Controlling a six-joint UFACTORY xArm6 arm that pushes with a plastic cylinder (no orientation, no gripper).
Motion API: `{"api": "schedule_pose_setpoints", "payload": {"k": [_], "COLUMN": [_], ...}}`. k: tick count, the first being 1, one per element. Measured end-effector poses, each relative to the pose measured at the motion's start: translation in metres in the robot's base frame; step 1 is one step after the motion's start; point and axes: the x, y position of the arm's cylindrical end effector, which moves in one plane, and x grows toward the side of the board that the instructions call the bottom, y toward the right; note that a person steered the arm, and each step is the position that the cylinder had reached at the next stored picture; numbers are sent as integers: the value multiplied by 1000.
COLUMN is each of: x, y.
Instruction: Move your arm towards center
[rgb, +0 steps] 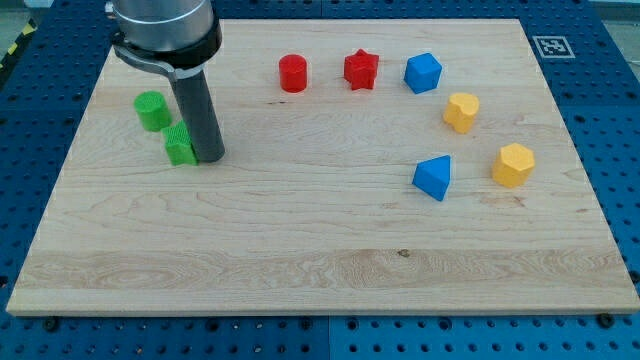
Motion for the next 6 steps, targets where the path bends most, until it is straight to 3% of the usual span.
{"api": "schedule_pose_setpoints", "payload": {"k": [3,6], "x": [-15,-14], "y": [-3,189]}}
